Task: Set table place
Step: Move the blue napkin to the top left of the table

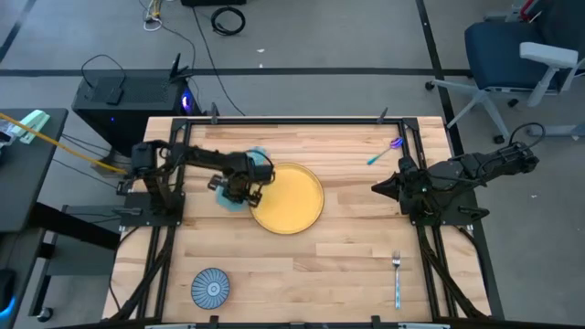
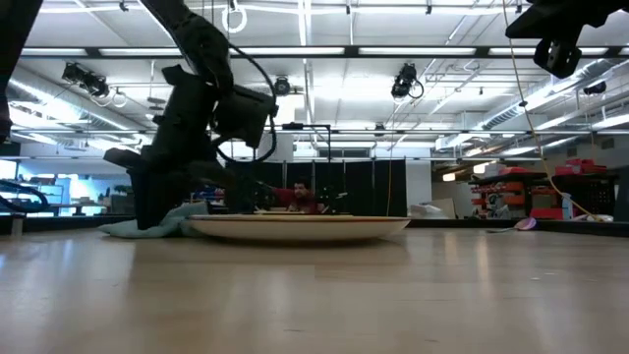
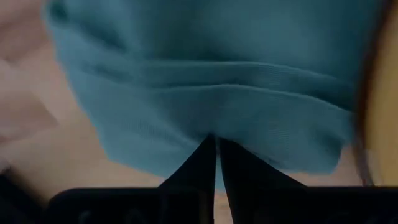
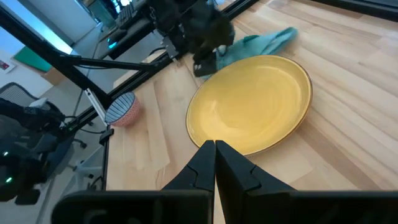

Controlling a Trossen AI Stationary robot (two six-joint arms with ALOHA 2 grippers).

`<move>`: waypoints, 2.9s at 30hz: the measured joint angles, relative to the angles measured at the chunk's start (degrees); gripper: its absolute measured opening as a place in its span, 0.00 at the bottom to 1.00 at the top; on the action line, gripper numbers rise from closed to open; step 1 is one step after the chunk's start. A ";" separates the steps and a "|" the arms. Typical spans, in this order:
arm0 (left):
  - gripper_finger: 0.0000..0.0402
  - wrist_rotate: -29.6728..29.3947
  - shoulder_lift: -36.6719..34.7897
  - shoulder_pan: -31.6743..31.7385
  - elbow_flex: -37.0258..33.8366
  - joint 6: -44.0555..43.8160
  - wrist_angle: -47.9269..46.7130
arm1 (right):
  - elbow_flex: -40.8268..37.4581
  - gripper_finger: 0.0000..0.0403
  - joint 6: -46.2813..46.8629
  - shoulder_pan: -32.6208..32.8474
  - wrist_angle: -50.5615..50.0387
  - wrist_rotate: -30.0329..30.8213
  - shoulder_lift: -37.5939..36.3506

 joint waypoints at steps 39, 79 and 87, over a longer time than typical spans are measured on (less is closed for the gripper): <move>0.11 1.01 -19.29 23.60 0.16 9.73 8.31 | 0.00 0.04 0.00 0.00 0.04 0.00 -0.02; 0.13 3.04 0.98 24.75 0.30 13.58 10.98 | 0.00 0.04 3.21 0.00 0.04 0.01 -0.02; 0.14 2.49 1.07 30.87 0.22 15.52 9.04 | 0.00 0.04 3.23 0.00 0.03 0.01 -0.02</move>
